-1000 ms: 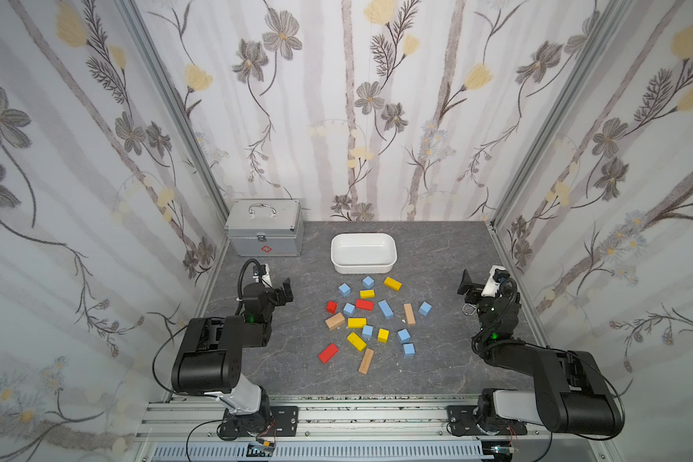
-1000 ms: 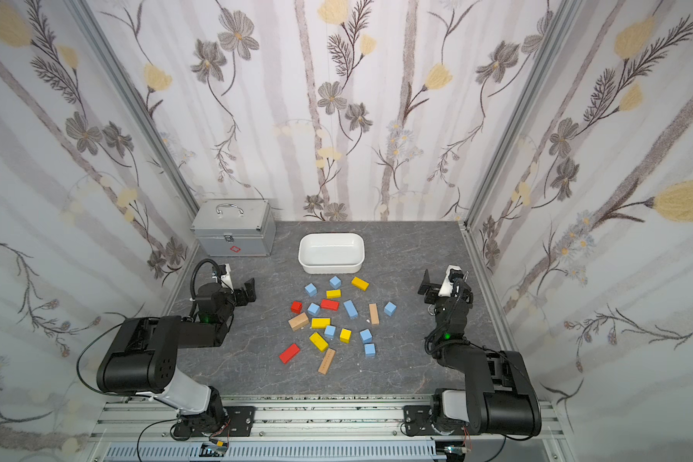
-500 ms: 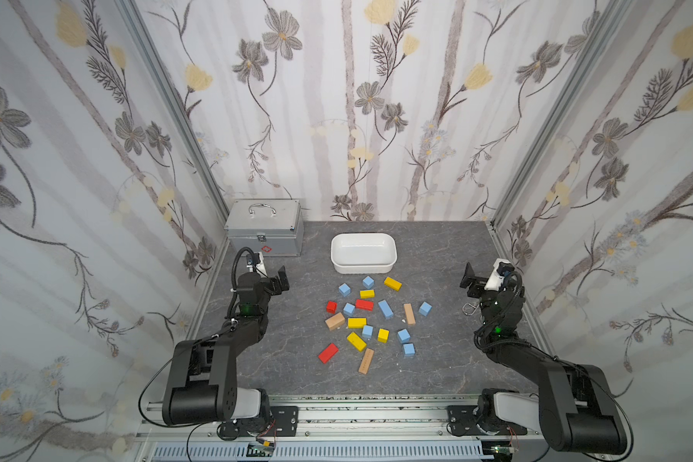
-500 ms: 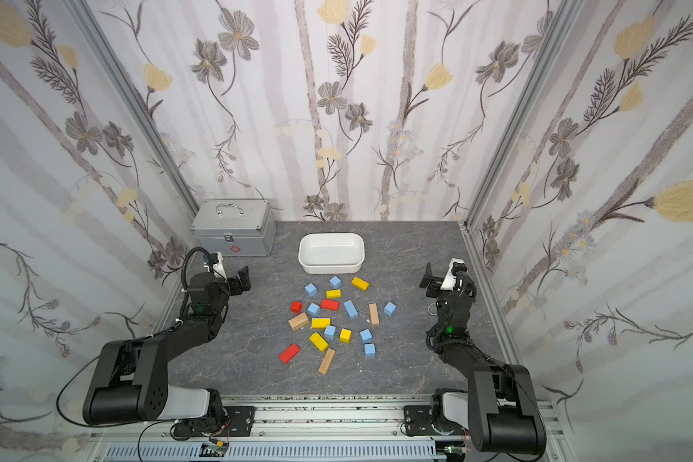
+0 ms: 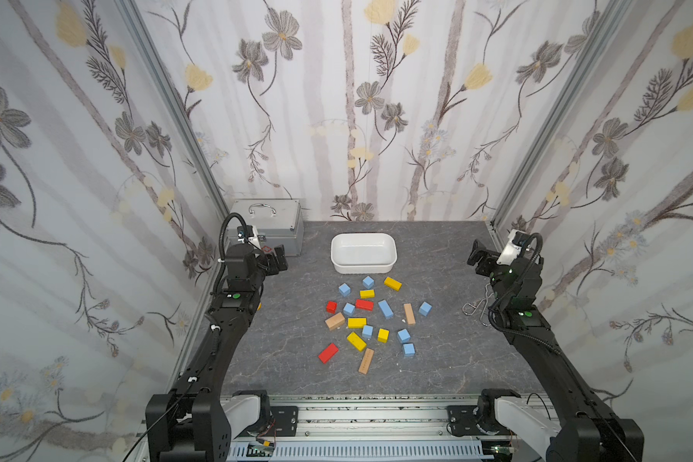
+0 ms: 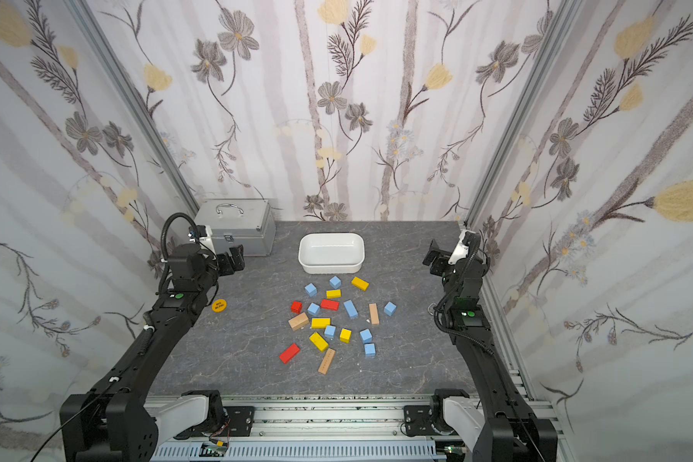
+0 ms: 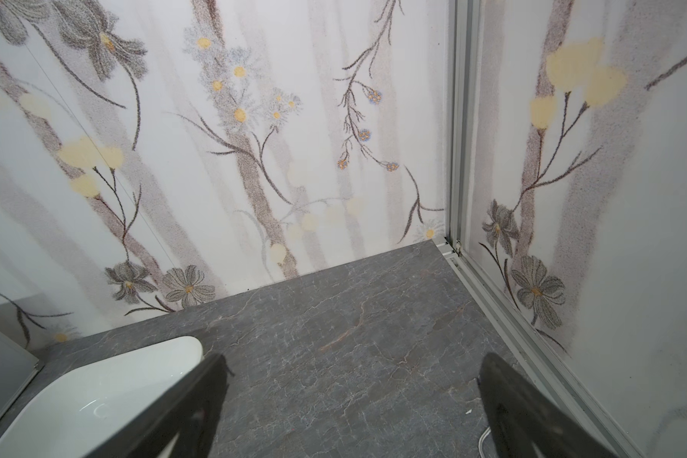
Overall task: Pick out the blue building blocks
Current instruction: Pick up the building block from the center of the board.
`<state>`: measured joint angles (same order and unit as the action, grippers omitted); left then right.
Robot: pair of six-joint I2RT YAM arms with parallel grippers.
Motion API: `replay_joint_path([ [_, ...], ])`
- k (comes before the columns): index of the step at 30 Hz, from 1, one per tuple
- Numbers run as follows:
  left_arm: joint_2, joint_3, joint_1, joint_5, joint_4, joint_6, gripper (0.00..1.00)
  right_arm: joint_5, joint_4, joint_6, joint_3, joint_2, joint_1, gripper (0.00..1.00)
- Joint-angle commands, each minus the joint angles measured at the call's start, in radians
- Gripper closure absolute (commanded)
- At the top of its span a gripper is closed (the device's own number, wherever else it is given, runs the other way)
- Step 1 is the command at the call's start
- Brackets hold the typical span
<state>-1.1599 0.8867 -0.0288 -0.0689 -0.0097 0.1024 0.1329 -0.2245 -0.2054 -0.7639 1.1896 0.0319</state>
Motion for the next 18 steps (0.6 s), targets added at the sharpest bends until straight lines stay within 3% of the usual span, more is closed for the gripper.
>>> replay_joint_path([
  [1, 0.001, 0.062, -0.019, -0.090, -0.155, -0.050, 0.00, -0.059, 0.290, -0.032, -0.116, 0.042, 0.013, 0.00],
  [10, -0.061, 0.158, -0.098, -0.223, -0.279, -0.158, 0.00, -0.012, 0.663, -0.147, -0.314, 0.149, 0.124, 0.01],
  [18, -0.084, 0.098, -0.168, -0.287, -0.204, -0.171, 0.00, -0.043, 0.709, -0.350, -0.241, 0.187, 0.178, 0.05],
])
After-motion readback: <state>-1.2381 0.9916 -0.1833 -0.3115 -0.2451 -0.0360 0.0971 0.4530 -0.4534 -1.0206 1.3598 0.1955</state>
